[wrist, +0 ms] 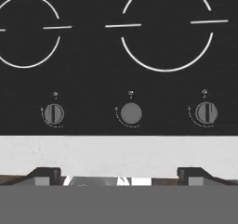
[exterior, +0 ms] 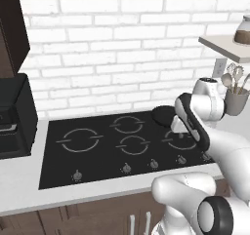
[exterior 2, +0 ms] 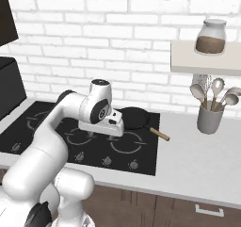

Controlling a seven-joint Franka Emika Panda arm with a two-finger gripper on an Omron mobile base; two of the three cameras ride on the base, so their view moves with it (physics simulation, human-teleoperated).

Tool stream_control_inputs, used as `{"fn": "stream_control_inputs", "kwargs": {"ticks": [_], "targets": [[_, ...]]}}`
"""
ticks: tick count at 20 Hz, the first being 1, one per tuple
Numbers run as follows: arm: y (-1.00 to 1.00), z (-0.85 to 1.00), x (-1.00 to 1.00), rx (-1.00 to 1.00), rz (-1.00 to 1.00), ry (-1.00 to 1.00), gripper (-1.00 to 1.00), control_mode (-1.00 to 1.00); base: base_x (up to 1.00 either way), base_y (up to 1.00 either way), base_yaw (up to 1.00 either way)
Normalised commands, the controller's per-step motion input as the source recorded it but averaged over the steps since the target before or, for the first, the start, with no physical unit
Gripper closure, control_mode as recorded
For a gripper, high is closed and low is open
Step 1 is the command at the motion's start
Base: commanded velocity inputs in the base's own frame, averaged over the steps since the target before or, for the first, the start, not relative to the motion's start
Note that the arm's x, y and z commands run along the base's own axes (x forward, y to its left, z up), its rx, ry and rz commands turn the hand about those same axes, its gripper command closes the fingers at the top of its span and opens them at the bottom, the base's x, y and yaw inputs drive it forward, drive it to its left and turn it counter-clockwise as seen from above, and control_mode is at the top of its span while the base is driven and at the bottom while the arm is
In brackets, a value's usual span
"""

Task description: Turn off the rear right burner of the stove.

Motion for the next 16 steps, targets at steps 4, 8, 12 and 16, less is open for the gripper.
{"fn": "stream_control_inputs", "kwargs": {"ticks": [4, 8, 12, 16], "targets": [[-0.06, -0.46, 0.14, -0.03, 0.0, 0.03, -1.0, -1.0, 0.0, 0.0, 0.0], [0.21, -0.77, 0.24, -0.07, 0.0, 0.13, -1.0, -1.0, 0.0, 0.0, 0.0], [0.0, -0.46, 0.03, -0.01, 0.0, 0.02, -1.0, -1.0, 0.0, 0.0, 0.0], [-0.05, -0.43, 0.23, -0.03, 0.04, 0.0, -1.0, -1.0, 0.0, 0.0, 0.0]]}}
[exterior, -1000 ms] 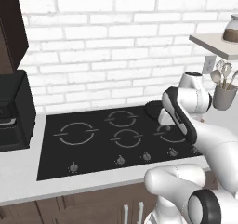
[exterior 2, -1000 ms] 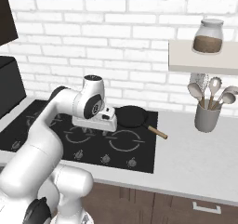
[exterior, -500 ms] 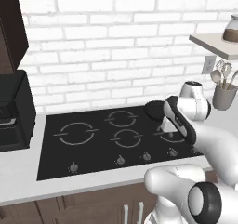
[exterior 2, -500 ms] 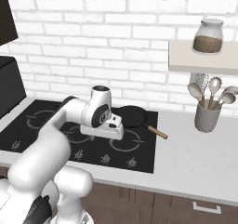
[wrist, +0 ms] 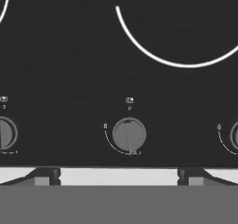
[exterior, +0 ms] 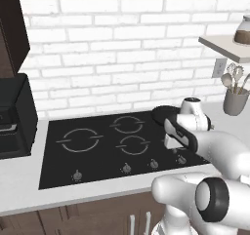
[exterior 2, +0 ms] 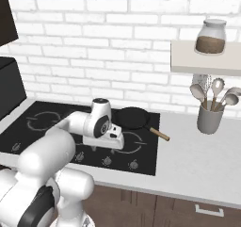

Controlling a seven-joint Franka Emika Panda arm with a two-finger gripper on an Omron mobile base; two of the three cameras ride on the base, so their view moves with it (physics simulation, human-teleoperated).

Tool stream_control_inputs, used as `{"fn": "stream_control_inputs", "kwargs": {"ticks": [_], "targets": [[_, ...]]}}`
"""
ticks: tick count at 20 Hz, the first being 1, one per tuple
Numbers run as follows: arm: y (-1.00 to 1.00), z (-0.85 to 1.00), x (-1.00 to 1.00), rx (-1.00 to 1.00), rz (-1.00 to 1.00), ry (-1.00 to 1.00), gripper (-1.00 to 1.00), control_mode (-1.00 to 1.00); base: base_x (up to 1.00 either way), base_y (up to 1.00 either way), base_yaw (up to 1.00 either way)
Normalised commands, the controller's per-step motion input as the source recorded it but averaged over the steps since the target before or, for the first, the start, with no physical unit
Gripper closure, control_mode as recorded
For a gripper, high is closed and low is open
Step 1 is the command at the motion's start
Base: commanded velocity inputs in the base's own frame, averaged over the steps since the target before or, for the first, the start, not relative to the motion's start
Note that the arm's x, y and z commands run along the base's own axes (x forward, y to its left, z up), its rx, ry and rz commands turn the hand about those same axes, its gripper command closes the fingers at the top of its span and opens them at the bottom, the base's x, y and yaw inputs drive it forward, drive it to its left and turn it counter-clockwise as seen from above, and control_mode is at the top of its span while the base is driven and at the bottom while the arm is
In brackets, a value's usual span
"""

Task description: Turn off the rear right burner of the stove.

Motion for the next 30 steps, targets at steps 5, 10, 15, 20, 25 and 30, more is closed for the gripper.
{"fn": "stream_control_inputs", "kwargs": {"ticks": [5, 10, 15, 20, 25, 30], "targets": [[0.0, -0.4, 0.22, 0.0, 0.06, 0.0, -1.0, -1.0, 0.0, 0.0, 0.0], [-0.16, -0.2, 0.06, 0.0, 0.09, 0.0, -1.0, -1.0, 0.0, 0.0, 0.0], [-0.17, -0.08, -0.08, 0.0, 0.08, 0.0, -1.0, -1.0, 0.0, 0.0, 0.0], [-0.01, -0.11, -0.14, 0.0, 0.05, -0.01, -1.0, -1.0, 0.0, 0.0, 0.0], [0.0, -0.14, -0.12, 0.0, 0.04, 0.0, -1.0, -1.0, 0.0, 0.0, 0.0], [0.0, -0.06, 0.05, 0.0, 0.0, -0.02, -1.0, -1.0, 0.0, 0.0, 0.0]]}}
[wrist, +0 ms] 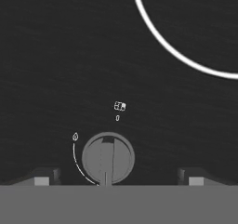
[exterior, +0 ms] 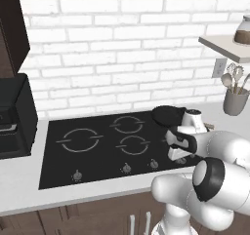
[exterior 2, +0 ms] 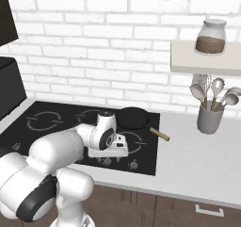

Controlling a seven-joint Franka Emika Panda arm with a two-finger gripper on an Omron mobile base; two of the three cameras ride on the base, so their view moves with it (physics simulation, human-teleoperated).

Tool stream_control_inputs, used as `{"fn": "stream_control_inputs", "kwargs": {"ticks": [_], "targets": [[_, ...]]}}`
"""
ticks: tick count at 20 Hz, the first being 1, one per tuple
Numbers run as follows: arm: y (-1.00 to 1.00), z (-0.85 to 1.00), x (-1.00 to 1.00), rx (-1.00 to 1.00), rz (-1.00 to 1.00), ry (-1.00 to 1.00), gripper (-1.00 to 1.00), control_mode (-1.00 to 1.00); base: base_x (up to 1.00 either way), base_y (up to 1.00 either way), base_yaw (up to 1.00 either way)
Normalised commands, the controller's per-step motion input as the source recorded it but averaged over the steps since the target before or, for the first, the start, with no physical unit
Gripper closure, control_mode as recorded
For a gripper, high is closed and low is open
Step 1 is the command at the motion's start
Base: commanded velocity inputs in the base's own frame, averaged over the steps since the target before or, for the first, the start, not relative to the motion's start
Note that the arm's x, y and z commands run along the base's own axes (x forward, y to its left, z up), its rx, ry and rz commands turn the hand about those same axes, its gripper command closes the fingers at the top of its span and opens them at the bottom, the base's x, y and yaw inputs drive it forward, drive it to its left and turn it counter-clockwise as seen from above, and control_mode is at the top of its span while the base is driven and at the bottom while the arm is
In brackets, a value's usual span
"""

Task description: Turn off the rear right burner of the stove.

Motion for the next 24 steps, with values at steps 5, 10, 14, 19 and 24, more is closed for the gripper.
{"fn": "stream_control_inputs", "kwargs": {"ticks": [5, 10, 14, 19, 24], "targets": [[0.01, -0.11, 0.04, 0.0, 0.0, -0.01, -1.0, -1.0, 0.0, 0.0, 0.0], [0.01, -0.04, 0.09, 0.0, 0.0, 0.0, -1.0, -1.0, 0.0, 0.0, 0.0], [0.0, 0.0, 0.02, 0.0, 0.0, 0.0, -1.0, -1.0, 0.0, 0.0, 0.0], [0.0, 0.0, 0.0, 0.0, 0.0, 0.0, 1.0, -1.0, 0.0, 0.0, 0.0], [0.0, 0.0, 0.0, 0.0, -0.02, 0.0, 1.0, -1.0, 0.0, 0.0, 0.0]]}}
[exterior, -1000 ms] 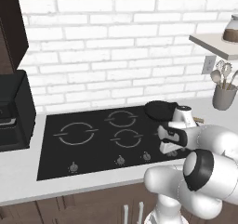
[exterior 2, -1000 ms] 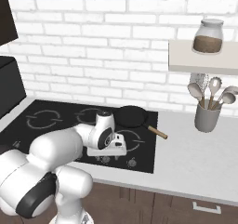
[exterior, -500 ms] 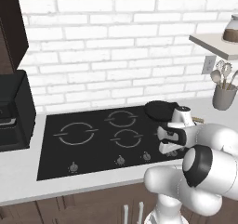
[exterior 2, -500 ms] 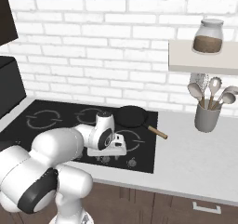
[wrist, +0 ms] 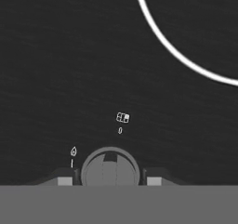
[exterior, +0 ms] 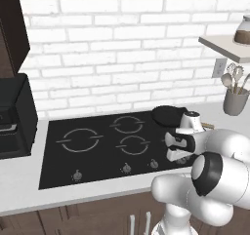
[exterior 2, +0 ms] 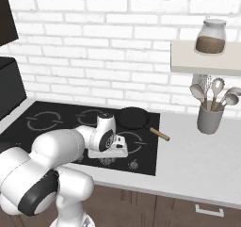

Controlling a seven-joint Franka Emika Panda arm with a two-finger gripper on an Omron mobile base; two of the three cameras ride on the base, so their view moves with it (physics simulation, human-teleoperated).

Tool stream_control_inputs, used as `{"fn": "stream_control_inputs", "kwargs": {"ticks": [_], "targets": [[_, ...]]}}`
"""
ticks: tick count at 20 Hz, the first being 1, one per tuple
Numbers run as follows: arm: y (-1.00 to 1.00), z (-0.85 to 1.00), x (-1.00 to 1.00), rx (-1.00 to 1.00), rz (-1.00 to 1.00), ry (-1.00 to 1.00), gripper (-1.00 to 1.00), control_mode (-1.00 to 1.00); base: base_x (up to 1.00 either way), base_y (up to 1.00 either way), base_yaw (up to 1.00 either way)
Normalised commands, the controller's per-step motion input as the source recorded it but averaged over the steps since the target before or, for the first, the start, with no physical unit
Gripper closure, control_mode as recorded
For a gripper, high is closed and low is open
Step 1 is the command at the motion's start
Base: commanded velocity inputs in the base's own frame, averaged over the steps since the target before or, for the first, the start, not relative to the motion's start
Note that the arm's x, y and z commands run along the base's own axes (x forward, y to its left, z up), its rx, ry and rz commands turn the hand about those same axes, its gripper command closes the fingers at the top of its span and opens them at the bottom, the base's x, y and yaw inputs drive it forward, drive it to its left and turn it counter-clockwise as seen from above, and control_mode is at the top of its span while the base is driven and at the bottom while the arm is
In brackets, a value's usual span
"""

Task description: Turn off the rear right burner of the stove.

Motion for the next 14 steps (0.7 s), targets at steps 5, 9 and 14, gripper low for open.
{"fn": "stream_control_inputs", "kwargs": {"ticks": [5, 9, 14], "targets": [[0.0, 0.0, -0.03, 0.02, -0.23, 0.0, 1.0, -1.0, 0.0, 0.0, 0.0], [-0.01, 0.0, -0.15, 0.05, -0.51, 0.0, 1.0, -1.0, 0.0, 0.0, 0.0], [0.0, -0.01, -0.08, 0.02, -0.66, 0.0, 1.0, -1.0, 0.0, 0.0, 0.0]]}}
